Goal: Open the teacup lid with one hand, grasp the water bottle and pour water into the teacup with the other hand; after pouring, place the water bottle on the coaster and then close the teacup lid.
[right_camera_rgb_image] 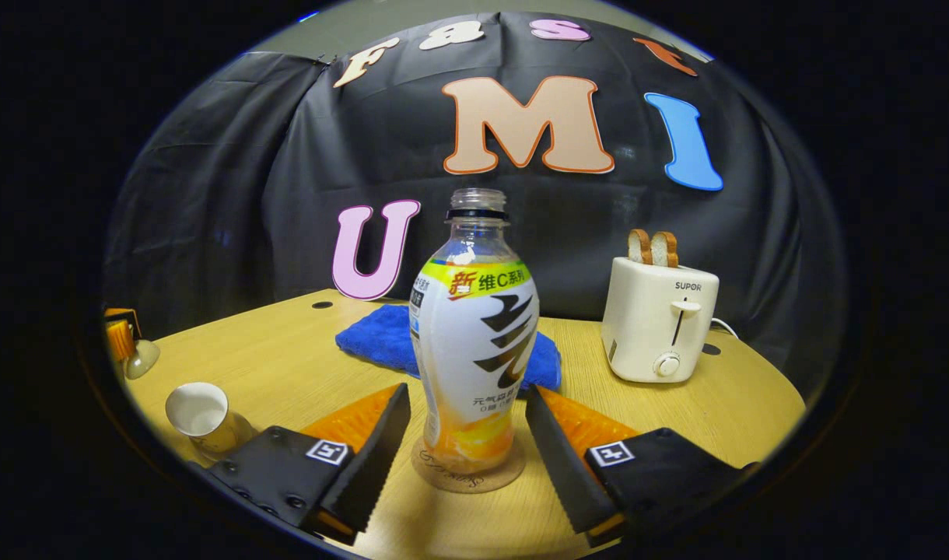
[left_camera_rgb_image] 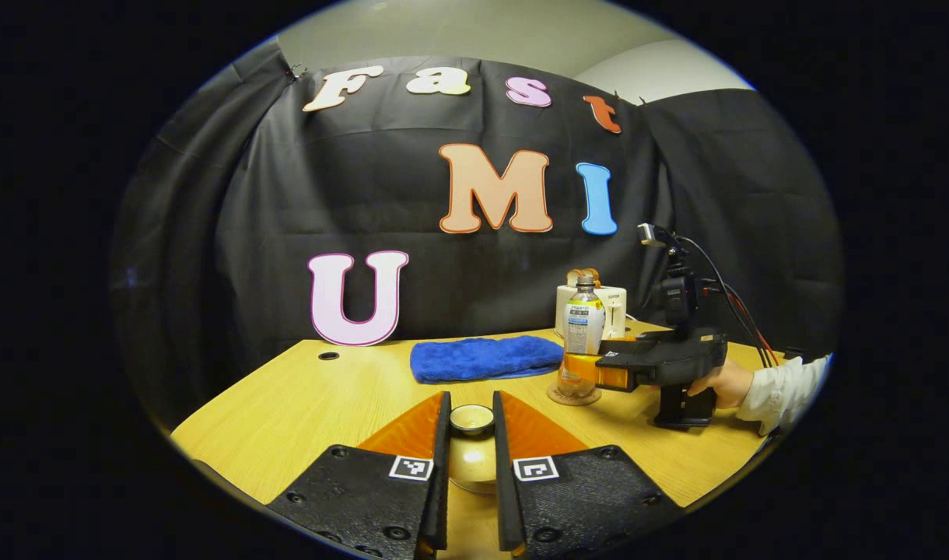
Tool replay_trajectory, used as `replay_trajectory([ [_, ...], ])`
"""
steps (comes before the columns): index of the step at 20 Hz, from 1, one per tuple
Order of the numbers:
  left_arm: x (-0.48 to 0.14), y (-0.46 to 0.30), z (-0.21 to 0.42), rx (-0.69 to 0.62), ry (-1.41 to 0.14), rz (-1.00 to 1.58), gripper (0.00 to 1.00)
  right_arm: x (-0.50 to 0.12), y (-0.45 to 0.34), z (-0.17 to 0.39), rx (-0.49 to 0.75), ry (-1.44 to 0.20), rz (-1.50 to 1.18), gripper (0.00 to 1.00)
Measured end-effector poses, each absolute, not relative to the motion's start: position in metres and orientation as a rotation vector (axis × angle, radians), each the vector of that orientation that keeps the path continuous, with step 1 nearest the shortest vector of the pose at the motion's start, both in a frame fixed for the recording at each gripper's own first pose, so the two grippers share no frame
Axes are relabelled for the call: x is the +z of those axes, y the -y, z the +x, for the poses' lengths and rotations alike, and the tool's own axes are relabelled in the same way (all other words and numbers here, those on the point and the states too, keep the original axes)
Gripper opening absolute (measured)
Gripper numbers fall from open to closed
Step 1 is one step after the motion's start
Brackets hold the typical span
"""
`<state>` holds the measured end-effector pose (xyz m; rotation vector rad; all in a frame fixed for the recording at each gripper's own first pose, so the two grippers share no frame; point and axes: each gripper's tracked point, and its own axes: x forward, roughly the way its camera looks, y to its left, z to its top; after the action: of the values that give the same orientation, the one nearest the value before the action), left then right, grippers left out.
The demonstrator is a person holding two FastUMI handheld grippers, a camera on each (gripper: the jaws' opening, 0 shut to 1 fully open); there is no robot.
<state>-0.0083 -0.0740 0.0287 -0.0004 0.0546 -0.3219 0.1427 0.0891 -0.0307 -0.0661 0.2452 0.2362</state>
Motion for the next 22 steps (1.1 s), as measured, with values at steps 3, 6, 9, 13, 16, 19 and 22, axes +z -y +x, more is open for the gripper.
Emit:
replay_trajectory([
  [3,0.022,0.083,-0.001,-0.351,-0.067,0.012,0.23,-0.028,-0.084,0.13,0.245,-0.247,-0.059,0.99],
  [6,0.009,0.087,0.01,-0.361,-0.099,0.026,0.23,-0.023,-0.085,0.117,0.266,-0.25,-0.029,0.99],
  [9,-0.004,0.094,0.018,-0.374,-0.132,0.02,0.23,-0.018,-0.079,0.106,0.265,-0.244,-0.028,1.0],
  [13,-0.014,0.1,0.027,-0.38,-0.154,0.034,0.23,-0.008,-0.076,0.094,0.272,-0.224,-0.023,0.99],
  [16,-0.022,0.103,0.028,-0.383,-0.171,0.04,0.23,-0.004,-0.073,0.091,0.273,-0.214,-0.018,1.0],
  [19,-0.02,0.106,0.028,-0.392,-0.161,0.041,0.23,-0.001,-0.075,0.086,0.283,-0.211,-0.006,1.0],
  [22,-0.021,0.107,0.026,-0.392,-0.153,0.045,0.25,0.002,-0.076,0.08,0.287,-0.205,-0.005,0.99],
])
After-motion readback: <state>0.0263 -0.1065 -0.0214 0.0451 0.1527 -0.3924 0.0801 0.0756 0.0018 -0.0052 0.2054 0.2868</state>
